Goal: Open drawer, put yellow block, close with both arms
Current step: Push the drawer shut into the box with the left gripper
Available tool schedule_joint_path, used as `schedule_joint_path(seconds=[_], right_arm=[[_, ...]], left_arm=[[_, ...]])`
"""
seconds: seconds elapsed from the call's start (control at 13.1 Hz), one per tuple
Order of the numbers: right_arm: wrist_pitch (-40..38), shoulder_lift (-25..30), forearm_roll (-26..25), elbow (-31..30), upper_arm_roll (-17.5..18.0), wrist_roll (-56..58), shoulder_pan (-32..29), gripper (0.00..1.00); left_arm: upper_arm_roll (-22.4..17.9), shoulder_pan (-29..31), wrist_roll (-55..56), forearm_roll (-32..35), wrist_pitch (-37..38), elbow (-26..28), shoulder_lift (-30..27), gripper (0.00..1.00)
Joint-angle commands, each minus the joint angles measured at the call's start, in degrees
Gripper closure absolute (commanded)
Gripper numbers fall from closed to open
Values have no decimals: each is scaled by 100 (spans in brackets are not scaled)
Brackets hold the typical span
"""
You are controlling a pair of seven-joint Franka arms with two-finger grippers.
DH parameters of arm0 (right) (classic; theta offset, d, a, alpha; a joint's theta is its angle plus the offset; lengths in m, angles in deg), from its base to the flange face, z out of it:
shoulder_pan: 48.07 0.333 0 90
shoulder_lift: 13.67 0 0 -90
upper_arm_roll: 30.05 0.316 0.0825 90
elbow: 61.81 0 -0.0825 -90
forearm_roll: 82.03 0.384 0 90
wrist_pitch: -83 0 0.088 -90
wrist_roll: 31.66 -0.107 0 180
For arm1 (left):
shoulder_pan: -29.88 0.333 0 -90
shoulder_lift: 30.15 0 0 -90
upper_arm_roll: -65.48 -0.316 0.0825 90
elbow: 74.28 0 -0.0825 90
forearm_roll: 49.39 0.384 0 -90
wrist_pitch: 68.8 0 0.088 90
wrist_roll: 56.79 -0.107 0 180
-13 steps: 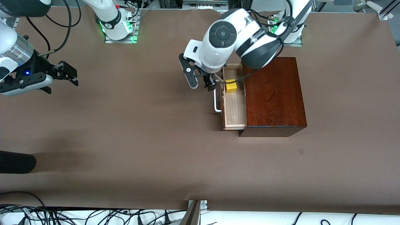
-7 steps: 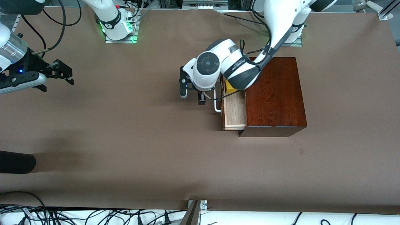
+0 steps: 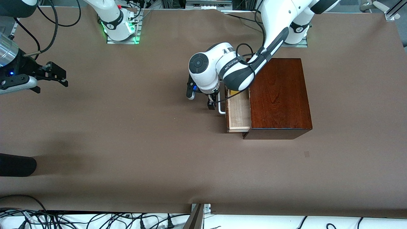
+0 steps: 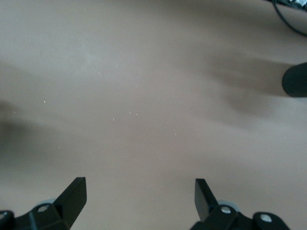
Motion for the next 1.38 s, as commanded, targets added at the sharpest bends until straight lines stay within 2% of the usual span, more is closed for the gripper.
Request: schedule_joint_path(seconds=[0.0, 0.31, 0.61, 0.92, 1.07, 1.3], right_arm=[[-128, -40, 48, 102, -6, -14, -56, 0], [-84, -49, 66, 110, -15, 47, -73, 0], [-75, -154, 57, 110, -15, 39, -82, 0], [-75, -146, 31, 119, 11, 47, -38, 0], [-57, -146, 31, 119, 11, 47, -38, 0], [-83, -146, 31, 119, 20, 47, -29, 0]], left_arm=[[-43, 27, -124, 570, 758, 67, -157, 0], [-43, 98, -125, 939, 1471, 58, -228, 0], [18, 54, -55, 1036, 1482, -21, -228, 0], [27, -25, 7, 914, 1481, -661, -307, 0], [1, 45, 322, 730, 1525, -1101, -333, 0], [-26, 272, 762, 702, 1682, -1418, -631, 0]])
